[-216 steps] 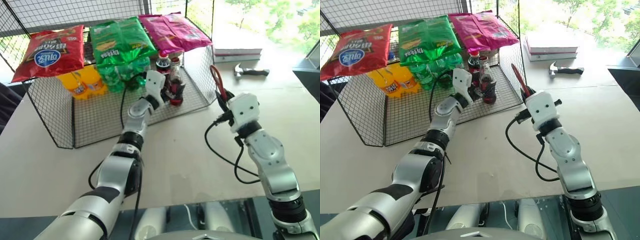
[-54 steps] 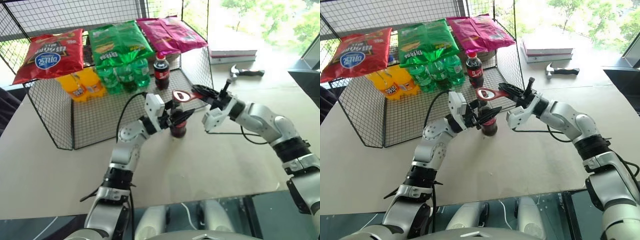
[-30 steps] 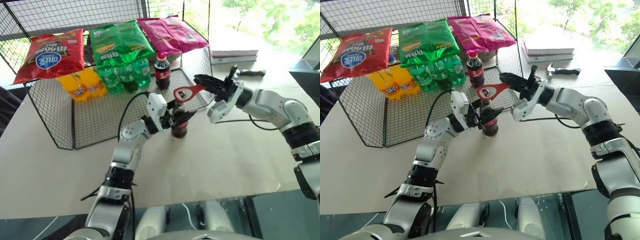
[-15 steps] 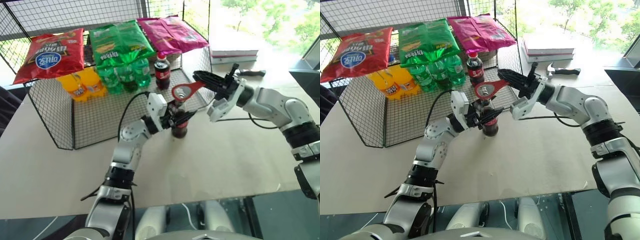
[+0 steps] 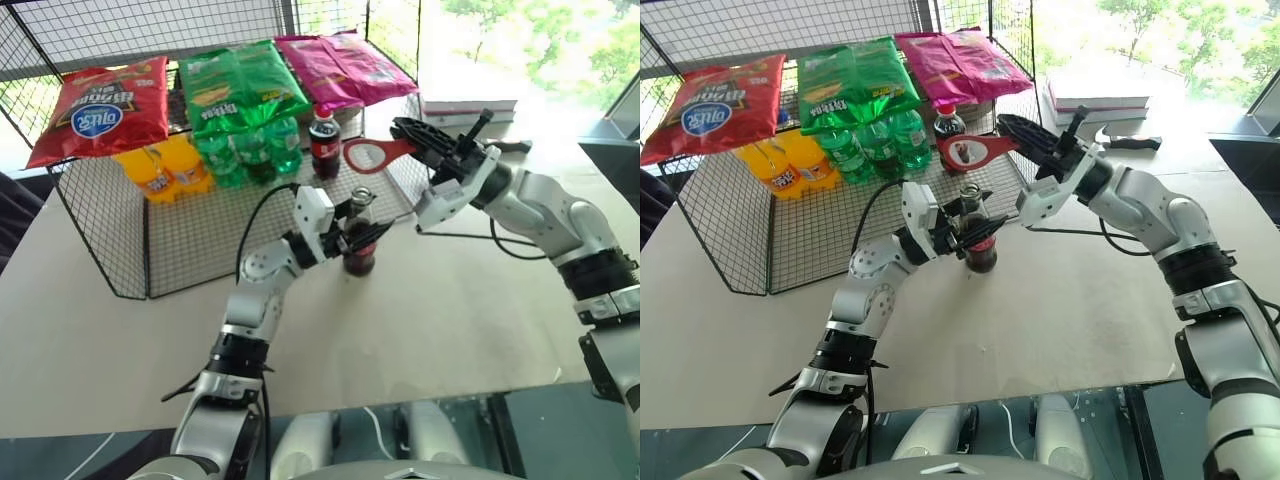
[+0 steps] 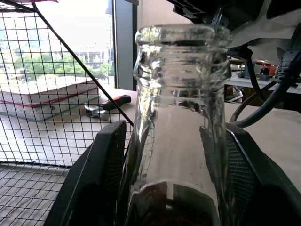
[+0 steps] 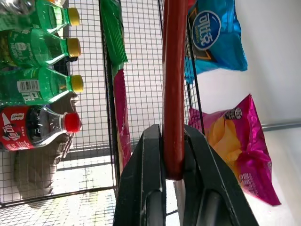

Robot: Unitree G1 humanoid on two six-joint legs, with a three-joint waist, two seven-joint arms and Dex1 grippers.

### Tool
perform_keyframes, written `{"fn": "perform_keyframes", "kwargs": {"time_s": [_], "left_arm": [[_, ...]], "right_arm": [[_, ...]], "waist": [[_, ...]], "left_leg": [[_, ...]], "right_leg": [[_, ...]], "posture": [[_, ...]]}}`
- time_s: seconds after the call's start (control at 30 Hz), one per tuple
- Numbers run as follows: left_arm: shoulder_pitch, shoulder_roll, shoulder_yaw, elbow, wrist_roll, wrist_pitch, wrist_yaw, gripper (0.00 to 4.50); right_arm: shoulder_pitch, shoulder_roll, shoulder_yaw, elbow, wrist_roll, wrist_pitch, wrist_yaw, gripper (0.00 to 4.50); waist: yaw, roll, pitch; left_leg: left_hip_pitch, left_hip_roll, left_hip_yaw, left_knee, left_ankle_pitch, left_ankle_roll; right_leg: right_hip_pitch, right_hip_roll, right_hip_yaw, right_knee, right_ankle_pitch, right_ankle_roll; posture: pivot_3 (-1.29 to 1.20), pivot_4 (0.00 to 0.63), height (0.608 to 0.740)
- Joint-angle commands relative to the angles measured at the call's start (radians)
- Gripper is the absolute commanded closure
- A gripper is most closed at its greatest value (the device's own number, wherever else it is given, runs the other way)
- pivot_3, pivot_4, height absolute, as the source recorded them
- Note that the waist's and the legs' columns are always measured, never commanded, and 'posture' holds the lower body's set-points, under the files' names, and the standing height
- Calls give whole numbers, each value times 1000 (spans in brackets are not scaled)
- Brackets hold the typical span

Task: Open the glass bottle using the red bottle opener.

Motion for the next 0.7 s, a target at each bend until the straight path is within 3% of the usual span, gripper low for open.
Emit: {"fn": "perform_keyframes", "kwargs": {"time_s": [0.03, 0.1, 0.13, 0.2, 0.23, 0.27, 0.7], "left_arm": [[8, -16, -20, 6, -11, 8, -9, 2259], [8, -18, -18, 5, -12, 5, -9, 2259], [9, -18, -18, 5, -11, 3, -7, 1460], [9, -19, -16, 5, -9, -2, -4, 1085], [9, -19, -16, 5, -8, -4, -3, 416], [8, -19, -14, 8, -8, -6, -3, 301], [22, -1, 0, -15, -10, -19, -1, 301]], "right_arm": [[17, 13, -41, -43, 54, 19, 17, 4500], [32, 19, -41, -50, 64, 25, 28, 4500], [37, 21, -43, -53, 68, 27, 33, 4500], [47, 24, -45, -58, 75, 32, 41, 4500], [50, 25, -47, -60, 78, 35, 44, 4500], [50, 27, -46, -60, 78, 37, 46, 4500], [55, 30, -49, -57, 82, 47, 44, 4500]], "waist": [[0, 0, 0], [0, 0, 0], [0, 0, 0], [-2, 0, 0], [-4, 0, 0], [-8, 0, 0], [-11, 0, 0]], "left_leg": [[0, 0, 0, 0, 0, 0], [0, 0, 0, 0, 0, 0], [0, 0, 0, 0, 0, 0], [0, 0, 0, 0, 0, 0], [-1, 0, 0, 0, 0, 0], [-2, 0, 0, 0, 0, 0], [-4, 1, 1, -2, 0, 0]], "right_leg": [[0, 0, 0, 0, 0, 0], [0, 0, 0, 0, 0, 0], [0, 0, 0, 0, 0, 0], [0, 0, 0, 0, 0, 0], [-1, 0, 0, 0, 0, 0], [-2, 0, 0, 0, 0, 0], [-6, 0, 1, 0, 0, 0]], "posture": [[0, 150, 740], [0, 150, 740], [0, 150, 740], [0, 150, 740], [0, 150, 740], [0, 150, 740], [0, 150, 740]]}}
